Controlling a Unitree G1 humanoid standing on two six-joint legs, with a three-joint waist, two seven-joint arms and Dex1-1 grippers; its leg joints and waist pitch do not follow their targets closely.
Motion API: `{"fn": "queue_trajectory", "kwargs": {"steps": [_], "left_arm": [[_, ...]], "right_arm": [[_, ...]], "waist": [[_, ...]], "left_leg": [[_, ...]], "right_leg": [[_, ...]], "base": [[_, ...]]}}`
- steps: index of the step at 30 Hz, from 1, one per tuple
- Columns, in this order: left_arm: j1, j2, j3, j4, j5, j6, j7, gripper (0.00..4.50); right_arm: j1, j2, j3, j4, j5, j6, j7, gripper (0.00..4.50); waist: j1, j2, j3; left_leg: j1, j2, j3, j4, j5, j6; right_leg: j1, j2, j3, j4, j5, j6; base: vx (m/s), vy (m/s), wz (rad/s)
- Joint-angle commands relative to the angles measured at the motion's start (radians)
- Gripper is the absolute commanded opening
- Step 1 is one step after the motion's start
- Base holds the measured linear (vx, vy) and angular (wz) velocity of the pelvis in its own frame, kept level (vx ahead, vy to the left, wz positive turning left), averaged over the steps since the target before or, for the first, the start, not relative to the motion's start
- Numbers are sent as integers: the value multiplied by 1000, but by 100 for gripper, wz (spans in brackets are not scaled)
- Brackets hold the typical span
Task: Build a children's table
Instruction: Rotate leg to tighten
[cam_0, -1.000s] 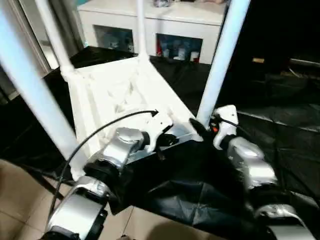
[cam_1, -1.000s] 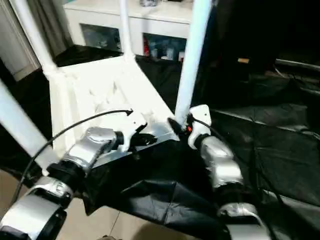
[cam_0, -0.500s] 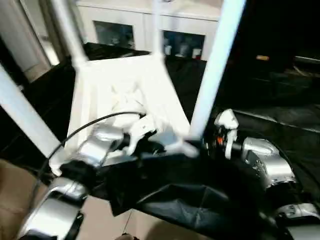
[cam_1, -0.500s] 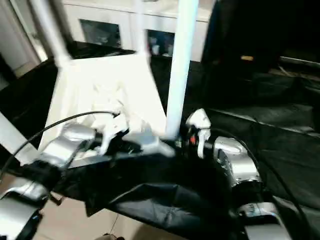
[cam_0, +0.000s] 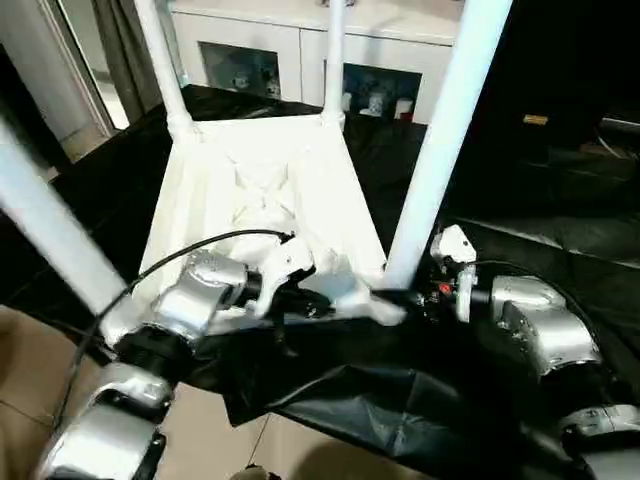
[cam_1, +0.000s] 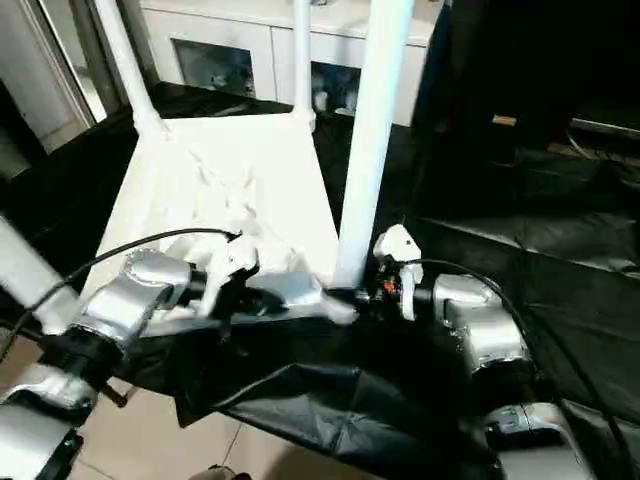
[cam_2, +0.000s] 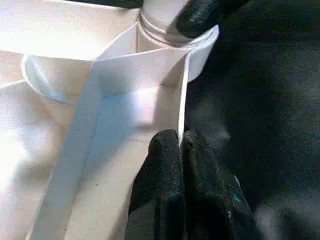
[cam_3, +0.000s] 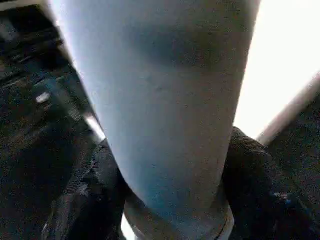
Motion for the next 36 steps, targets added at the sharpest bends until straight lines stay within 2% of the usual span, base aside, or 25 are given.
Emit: {"fn": "queue_trajectory", "kwargs": {"steps": [1, 2, 3, 5, 6, 8, 9, 10, 12, 13, 14, 20, 21, 22, 24, 25, 26, 27, 28, 30, 31, 33, 36], "left_arm": [[-64, -61, 50, 62, 22, -7, 203, 0], [-78, -81, 57, 82, 27, -6, 255, 0], [-88, -99, 64, 96, 27, 1, 292, 0], [-105, -133, 72, 115, 27, 6, 351, 0], [-113, -157, 76, 125, 26, 9, 387, 0], [-119, -188, 79, 133, 26, 10, 421, 0], [-118, -208, 76, 136, 25, 8, 424, 0], [-118, -209, 76, 136, 25, 7, 423, 0], [-116, -219, 68, 141, 26, 0, 406, 0], [-108, -217, 57, 136, 25, -4, 377, 0], [-108, -216, 57, 136, 25, -4, 375, 0], [-87, -171, 30, 108, 24, -13, 278, 0], [-65, -126, 14, 63, 15, -13, 184, 0], [-63, -123, 13, 60, 14, -13, 178, 0], [-50, -99, 5, 35, 7, -23, 120, 0], [-45, -93, 2, 28, 4, -30, 101, 0], [-45, -93, 2, 28, 4, -30, 101, 0], [-23, -51, -17, -6, -5, -29, 14, 0], [-17, -40, -22, -15, -6, -28, -8, 0], [-6, -12, -31, -33, -11, -16, -58, 0], [0, 5, -35, -44, -14, -8, -89, 0], [11, 35, -39, -62, -20, 8, -130, 0], [20, 55, -42, -83, -26, 26, -155, 0]], "right_arm": [[-2, 82, -11, 94, -38, -6, -229, 231], [-3, 104, -21, 114, -44, -3, -289, 230], [-2, 123, -28, 124, -45, 0, -328, 229], [0, 163, -38, 136, -43, 3, -393, 228], [-4, 194, -44, 146, -46, 3, -451, 227], [-15, 239, -51, 162, -54, 10, -535, 223], [-24, 274, -41, 164, -59, -2, -541, 223], [-24, 275, -40, 164, -60, -3, -539, 223], [-29, 292, -25, 159, -59, -24, -499, 266], [-26, 293, -11, 137, -49, -29, -439, 278], [-26, 292, -11, 135, -48, -28, -435, 281], [-12, 217, 22, 75, -44, -31, -298, 329], [-5, 145, 28, 35, -28, -18, -184, 329], [-5, 140, 28, 33, -27, -16, -177, 329], [-1, 104, 31, 16, -18, -9, -114, 329], [0, 94, 33, 12, -18, -11, -98, 329], [0, 94, 33, 12, -18, -11, -98, 329], [-2, 46, 32, 4, -8, -12, -27, 329], [-2, 34, 31, 2, -5, -11, -9, 329], [0, -1, 39, -5, -6, -2, 48, 329], [2, -23, 45, -10, -7, 4, 86, 329], [4, -63, 58, -19, -4, 33, 154, 329], [7, -87, 70, -27, 0, 52, 192, 329]], "waist": [[-8, -13, -57], [-13, -12, -57], [-19, -14, -55], [-23, -16, -54], [-24, -8, -54], [-28, -12, -53], [-29, -11, -54], [-29, -11, -53], [-29, -11, -53], [-29, -7, -52], [-30, -8, -52], [-32, -12, -56], [-31, -12, -58], [-29, -14, -61], [-28, -11, -62], [-24, -10, -67], [-24, -9, -67], [-21, -11, -70], [-18, -10, -70], [-14, -6, -68], [-14, -7, -66], [-8, -5, -64], [-3, -4, -61]], "left_leg": [[31, 47, -21, -76, -247, 17], [35, 46, -26, -81, -284, -9], [32, 45, -28, -84, -301, -21], [35, 45, -28, -85, -332, -19], [33, 42, -31, -85, -335, -17], [32, 41, -31, -87, -340, -21], [37, 42, -32, -88, -361, -25], [36, 42, -32, -89, -364, -23], [35, 42, -33, -91, -371, -21], [36, 43, -33, -92, -388, -21], [35, 43, -34, -93, -389, -20], [29, 43, -31, -89, -336, 8], [26, 43, -31, -88, -307, 17], [24, 45, -32, -87, -290, 26], [20, 45, -28, -79, -238, 53], [22, 45, -25, -73, -192, 70], [22, 46, -23, -71, -181, 75], [22, 46, -23, -68, -163, 85], [22, 46, -21, -65, -147, 97], [23, 47, -19, -64, -147, 101], [23, 49, -19, -67, -174, 96], [29, 53, -20, -71, -207, 79], [31, 54, -20, -77, -247, 50]], "right_leg": [[32, -60, 34, -79, -219, -242], [33, -62, 33, -85, -283, -223], [35, -60, 32, -88, -309, -207], [32, -61, 34, -95, -338, -189], [32, -62, 34, -96, -345, -183], [31, -61, 34, -99, -362, -175], [27, -60, 34, -103, -374, -166], [27, -60, 35, -104, -374, -165], [29, -60, 34, -105, -376, -160], [28, -58, 34, -106, -371, -159], [29, -58, 34, -104, -363, -161], [38, -58, 35, -96, -276, -190], [41, -59, 35, -92, -242, -197], [47, -59, 34, -88, -214, -203], [48, -58, 34, -77, -121, -230], [48, -54, 31, -68, -41, -258], [48, -54, 31, -65, -18, -266], [52, -55, 29, -60, 14, -281], [51, -52, 28, -58, 34, -290], [49, -52, 28, -57, 36, -298], [47, -52, 27, -60, 0, -300], [45, -53, 28, -64, -52, -299], [42, -54, 29, -67, -112, -284]], "base": [[0, 0, 0], [-50, 5, -2], [0, 0, 0], [0, 0, 0], [0, 0, 0], [0, 0, 0], [0, 0, 0], [0, 0, 0], [0, 0, 0], [0, 0, 0], [0, 0, 0], [0, 0, 0], [0, 0, 0], [0, 0, 0], [0, 0, 0], [0, 0, 0], [0, 0, 0], [0, 0, 0], [0, 0, 0], [0, 0, 0], [0, 0, 0], [0, 0, 0], [0, 0, 0]]}}
